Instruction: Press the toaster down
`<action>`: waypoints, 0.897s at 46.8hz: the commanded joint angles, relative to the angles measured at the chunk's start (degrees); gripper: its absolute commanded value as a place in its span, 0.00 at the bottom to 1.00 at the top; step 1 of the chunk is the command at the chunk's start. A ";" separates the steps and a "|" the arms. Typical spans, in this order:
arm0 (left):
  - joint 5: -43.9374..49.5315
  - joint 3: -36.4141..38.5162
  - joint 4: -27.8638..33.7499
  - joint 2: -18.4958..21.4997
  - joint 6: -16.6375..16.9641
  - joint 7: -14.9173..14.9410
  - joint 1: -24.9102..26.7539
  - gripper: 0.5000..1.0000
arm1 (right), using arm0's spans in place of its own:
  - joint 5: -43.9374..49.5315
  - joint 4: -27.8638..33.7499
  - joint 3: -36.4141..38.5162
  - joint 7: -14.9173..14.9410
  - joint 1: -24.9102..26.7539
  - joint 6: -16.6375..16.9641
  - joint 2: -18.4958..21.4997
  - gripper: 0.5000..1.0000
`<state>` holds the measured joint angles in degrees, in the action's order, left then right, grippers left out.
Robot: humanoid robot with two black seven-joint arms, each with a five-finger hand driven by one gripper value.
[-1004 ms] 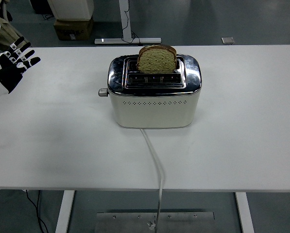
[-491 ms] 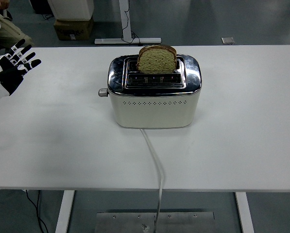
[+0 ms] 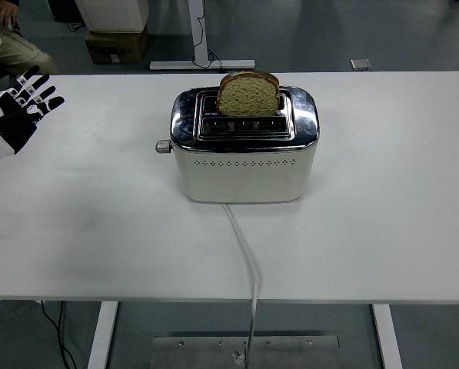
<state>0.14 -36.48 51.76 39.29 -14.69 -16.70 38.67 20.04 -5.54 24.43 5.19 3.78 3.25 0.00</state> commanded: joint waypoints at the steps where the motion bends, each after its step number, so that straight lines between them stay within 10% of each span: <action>1: -0.05 0.00 0.00 0.00 -0.16 0.01 0.00 1.00 | 0.00 0.00 0.00 0.00 0.00 0.00 0.00 1.00; 13: -0.05 -0.09 0.79 2.46 -5.35 0.18 0.18 1.00 | 0.00 0.00 0.00 0.00 0.00 0.00 0.00 1.00; 28: -1.10 0.62 16.52 16.86 -4.91 3.60 0.44 1.00 | 0.09 0.00 -0.09 0.00 -0.09 0.00 0.00 1.00; 42: -21.03 0.79 22.15 24.17 -6.31 9.32 3.51 1.00 | 0.09 0.00 -0.09 0.00 -0.35 0.00 0.00 1.00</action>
<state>-15.52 -35.67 72.69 62.80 -20.40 -8.52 41.33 20.12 -5.57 24.34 5.18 3.59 3.25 0.00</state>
